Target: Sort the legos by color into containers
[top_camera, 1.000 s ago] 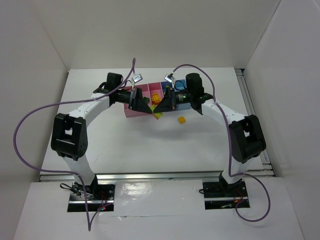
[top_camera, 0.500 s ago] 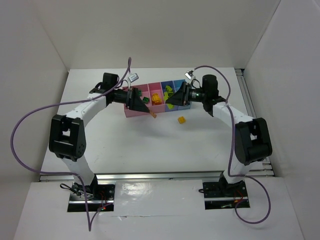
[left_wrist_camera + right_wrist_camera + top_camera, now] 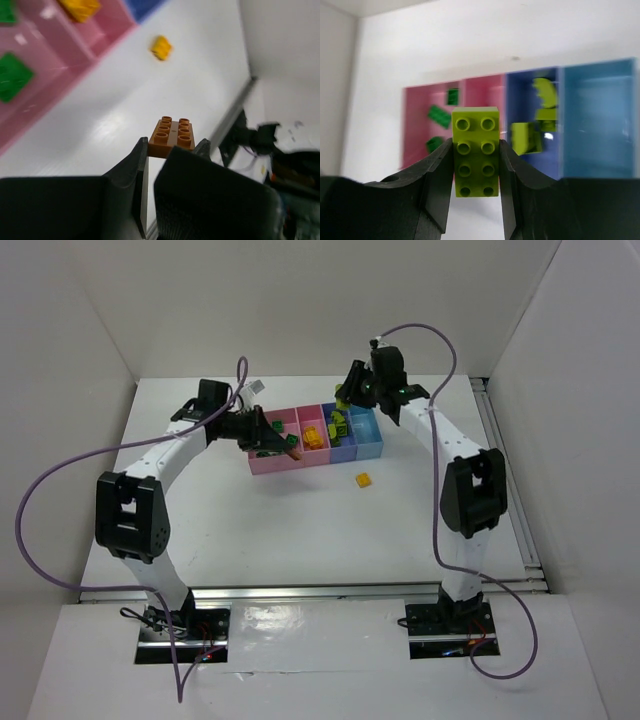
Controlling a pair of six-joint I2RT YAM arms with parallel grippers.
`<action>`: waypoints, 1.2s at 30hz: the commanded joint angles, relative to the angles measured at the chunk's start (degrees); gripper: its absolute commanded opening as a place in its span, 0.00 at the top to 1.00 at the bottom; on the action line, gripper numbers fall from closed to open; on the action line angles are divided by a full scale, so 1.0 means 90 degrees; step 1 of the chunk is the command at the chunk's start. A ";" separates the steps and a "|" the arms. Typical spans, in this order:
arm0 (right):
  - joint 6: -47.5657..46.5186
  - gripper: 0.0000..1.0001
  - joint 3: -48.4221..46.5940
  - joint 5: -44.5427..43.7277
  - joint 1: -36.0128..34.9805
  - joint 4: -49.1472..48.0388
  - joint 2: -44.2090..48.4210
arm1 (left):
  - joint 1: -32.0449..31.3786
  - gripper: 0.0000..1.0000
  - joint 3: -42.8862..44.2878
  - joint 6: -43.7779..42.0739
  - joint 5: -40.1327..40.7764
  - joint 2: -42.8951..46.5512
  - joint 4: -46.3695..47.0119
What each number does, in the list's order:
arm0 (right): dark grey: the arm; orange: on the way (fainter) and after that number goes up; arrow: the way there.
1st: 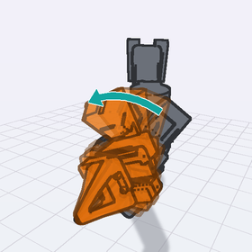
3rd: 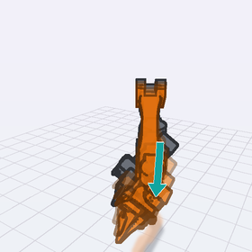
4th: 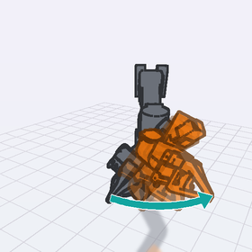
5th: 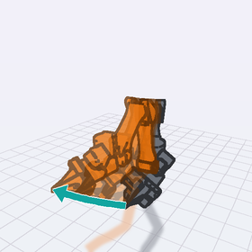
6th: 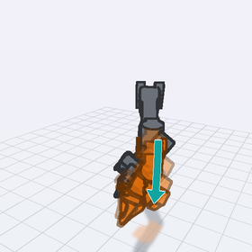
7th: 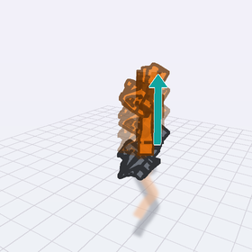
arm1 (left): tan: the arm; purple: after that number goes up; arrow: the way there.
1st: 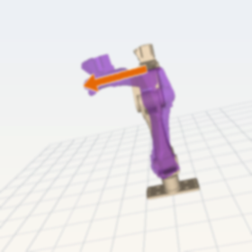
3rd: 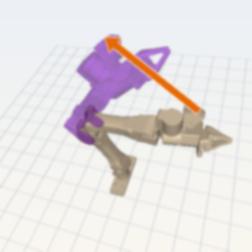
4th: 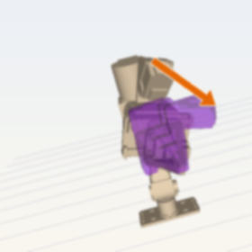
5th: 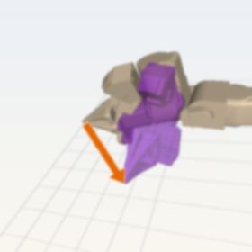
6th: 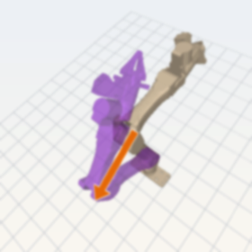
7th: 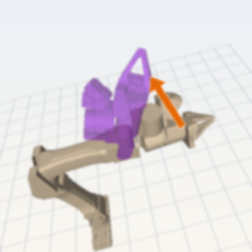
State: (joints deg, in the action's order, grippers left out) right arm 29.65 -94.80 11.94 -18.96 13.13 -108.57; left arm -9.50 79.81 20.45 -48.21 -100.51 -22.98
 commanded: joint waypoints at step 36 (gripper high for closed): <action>-0.1087 0.38 -0.1351 -0.1591 -0.0462 0.1227 -0.0603 | -0.0165 1.00 0.0556 0.0521 0.1909 0.0484 -0.0659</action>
State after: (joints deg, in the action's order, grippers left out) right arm 20.53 -106.80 -0.95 -22.74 27.20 -121.25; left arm -10.48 82.15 25.67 -30.24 -95.59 -29.52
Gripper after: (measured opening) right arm 0.637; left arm 0.081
